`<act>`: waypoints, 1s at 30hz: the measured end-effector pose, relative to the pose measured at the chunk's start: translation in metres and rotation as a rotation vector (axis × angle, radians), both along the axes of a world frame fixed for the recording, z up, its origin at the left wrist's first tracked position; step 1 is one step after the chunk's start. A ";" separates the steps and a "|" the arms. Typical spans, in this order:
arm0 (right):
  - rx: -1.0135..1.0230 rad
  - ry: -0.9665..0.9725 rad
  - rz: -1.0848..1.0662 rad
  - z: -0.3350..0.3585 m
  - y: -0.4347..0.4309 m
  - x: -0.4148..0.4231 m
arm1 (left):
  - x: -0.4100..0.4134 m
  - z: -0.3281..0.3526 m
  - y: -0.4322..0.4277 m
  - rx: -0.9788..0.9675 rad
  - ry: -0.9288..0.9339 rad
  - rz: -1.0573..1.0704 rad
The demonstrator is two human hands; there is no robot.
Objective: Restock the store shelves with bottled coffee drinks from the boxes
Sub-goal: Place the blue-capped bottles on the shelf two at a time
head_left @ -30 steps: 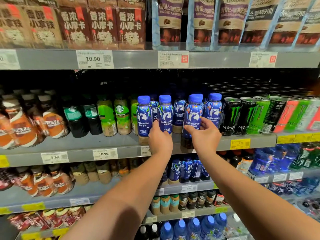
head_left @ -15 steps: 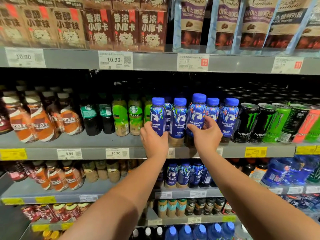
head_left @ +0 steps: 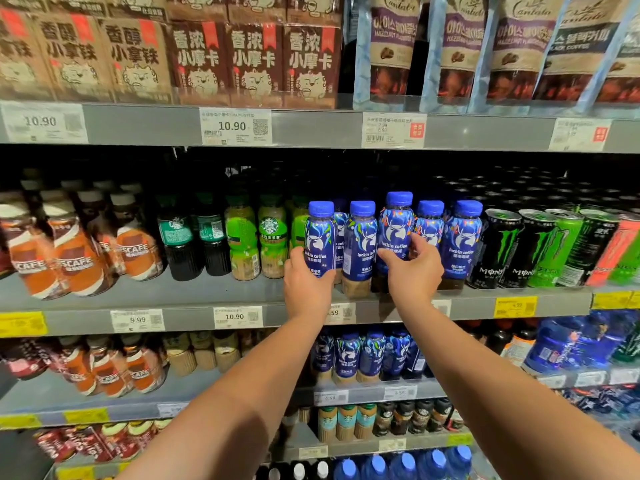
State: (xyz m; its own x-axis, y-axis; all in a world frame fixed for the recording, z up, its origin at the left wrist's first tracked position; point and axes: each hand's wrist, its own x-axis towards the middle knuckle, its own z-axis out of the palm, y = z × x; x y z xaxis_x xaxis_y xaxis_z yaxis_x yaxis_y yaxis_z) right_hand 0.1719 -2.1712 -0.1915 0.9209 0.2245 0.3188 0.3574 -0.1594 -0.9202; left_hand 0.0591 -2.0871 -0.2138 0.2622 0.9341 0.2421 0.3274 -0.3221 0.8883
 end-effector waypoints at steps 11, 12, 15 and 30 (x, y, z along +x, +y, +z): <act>0.067 0.078 -0.084 -0.009 0.016 -0.004 | -0.001 0.002 0.002 0.042 0.088 0.022; 0.065 0.070 -0.091 -0.009 0.016 -0.003 | -0.001 0.002 0.001 0.044 0.091 0.015; 0.061 0.063 -0.090 -0.008 0.013 -0.003 | 0.001 0.002 -0.001 0.062 0.100 -0.008; -0.021 0.010 -0.116 -0.022 0.009 -0.004 | 0.005 0.000 0.001 0.081 0.126 -0.017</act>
State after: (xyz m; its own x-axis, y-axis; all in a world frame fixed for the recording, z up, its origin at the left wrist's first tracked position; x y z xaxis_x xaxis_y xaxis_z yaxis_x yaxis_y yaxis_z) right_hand 0.1676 -2.1623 -0.2134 0.9441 0.1224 0.3062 0.3266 -0.2182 -0.9197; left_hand 0.0638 -2.0864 -0.2137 0.3111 0.9081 0.2805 0.4285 -0.3974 0.8114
